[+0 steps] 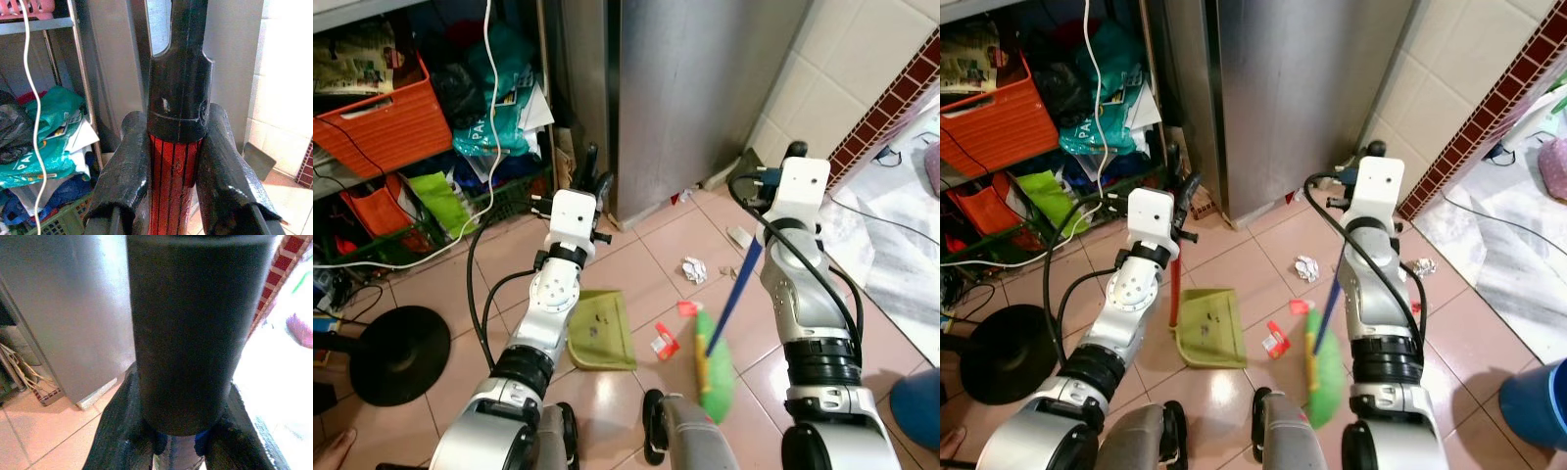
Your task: Sweep floor
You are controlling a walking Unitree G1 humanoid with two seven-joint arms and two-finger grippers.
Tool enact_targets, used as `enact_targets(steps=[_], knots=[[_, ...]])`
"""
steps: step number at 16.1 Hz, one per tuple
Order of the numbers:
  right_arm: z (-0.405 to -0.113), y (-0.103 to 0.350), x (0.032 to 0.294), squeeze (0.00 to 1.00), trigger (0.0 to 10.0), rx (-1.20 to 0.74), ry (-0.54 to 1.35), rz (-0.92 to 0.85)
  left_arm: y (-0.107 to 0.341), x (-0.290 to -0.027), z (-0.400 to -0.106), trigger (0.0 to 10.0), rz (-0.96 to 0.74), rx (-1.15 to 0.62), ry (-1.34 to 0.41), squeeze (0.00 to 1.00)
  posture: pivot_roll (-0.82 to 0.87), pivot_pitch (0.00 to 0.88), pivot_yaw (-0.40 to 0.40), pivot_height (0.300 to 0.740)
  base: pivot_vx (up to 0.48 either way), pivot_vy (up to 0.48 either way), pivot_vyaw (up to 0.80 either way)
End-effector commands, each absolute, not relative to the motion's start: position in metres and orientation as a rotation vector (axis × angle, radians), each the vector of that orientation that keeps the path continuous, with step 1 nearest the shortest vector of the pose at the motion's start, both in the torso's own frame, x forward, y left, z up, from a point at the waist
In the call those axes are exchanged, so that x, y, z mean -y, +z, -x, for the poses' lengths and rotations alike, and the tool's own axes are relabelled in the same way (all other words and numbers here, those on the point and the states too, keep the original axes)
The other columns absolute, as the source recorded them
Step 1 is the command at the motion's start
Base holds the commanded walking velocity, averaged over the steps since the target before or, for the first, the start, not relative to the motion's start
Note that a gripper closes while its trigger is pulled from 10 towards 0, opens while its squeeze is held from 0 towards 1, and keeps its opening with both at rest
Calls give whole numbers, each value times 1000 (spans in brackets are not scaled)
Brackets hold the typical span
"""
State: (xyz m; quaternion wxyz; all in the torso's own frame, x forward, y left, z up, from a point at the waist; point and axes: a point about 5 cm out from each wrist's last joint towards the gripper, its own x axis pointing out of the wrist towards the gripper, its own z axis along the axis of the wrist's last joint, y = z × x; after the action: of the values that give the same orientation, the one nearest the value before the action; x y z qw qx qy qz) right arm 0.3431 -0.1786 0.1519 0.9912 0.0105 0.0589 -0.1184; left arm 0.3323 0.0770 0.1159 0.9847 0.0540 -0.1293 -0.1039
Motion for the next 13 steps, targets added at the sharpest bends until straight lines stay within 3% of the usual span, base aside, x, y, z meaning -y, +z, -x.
enact_targets(steps=[1, 8, 13], knots=[[-343, 154, 177, 0, 10000, -134, -240, -110, 108, -69, -330, 10000, -78, 221, -229, 0, -123, 216, -41, 740, 0, 0, 0], [-352, 176, 154, 0, 10000, -149, -164, -475, 107, -68, -331, 10000, -79, 219, -238, 0, -121, 208, -42, 740, 0, 0, 0], [-359, 205, 145, 0, 10000, -46, -42, -506, 106, -67, -331, 10000, -82, 215, -242, 0, -121, 200, -40, 740, 0, 0, 0]])
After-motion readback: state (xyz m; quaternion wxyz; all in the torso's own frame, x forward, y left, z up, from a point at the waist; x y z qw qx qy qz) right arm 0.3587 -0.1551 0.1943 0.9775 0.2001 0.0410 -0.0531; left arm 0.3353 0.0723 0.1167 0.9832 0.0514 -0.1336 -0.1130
